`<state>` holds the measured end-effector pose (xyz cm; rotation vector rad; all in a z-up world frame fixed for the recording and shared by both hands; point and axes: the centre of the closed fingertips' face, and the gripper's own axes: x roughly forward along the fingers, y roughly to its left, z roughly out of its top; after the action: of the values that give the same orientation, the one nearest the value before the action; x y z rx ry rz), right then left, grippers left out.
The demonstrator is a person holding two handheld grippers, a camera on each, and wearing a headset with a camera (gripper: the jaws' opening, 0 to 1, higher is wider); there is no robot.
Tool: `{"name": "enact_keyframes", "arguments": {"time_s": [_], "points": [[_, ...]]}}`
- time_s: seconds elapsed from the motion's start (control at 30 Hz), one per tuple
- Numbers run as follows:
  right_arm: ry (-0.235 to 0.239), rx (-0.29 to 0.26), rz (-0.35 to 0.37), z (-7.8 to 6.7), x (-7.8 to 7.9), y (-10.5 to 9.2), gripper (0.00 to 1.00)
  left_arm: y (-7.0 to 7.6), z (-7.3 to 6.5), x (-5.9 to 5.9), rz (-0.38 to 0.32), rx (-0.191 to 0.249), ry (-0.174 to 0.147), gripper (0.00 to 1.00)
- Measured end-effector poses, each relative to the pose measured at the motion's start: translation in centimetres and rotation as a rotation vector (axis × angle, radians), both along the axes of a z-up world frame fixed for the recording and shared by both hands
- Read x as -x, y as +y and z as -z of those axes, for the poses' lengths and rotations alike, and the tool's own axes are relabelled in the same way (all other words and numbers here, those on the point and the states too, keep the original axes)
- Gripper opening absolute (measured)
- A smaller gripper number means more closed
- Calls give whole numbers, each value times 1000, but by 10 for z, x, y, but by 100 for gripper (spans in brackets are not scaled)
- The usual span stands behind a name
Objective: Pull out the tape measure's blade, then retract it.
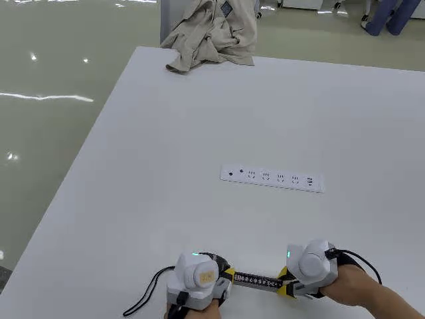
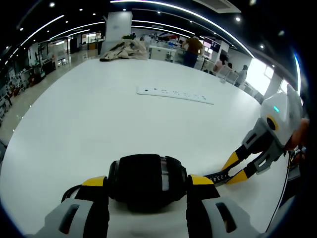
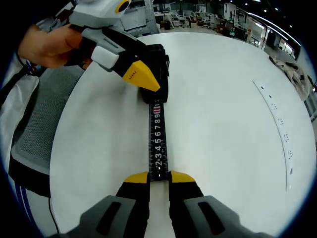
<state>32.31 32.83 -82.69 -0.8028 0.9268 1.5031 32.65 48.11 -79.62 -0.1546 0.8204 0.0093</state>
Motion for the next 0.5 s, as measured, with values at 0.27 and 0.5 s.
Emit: {"name": "enact_keyframes", "arguments": {"time_s": [0.27,0.5], "points": [[-21,-12,-23,0,1,11,13,0,0,0,0,0,2,60],[-44,-24,-38,-1,3,21,13,0,0,0,2,1,3,60]]}}
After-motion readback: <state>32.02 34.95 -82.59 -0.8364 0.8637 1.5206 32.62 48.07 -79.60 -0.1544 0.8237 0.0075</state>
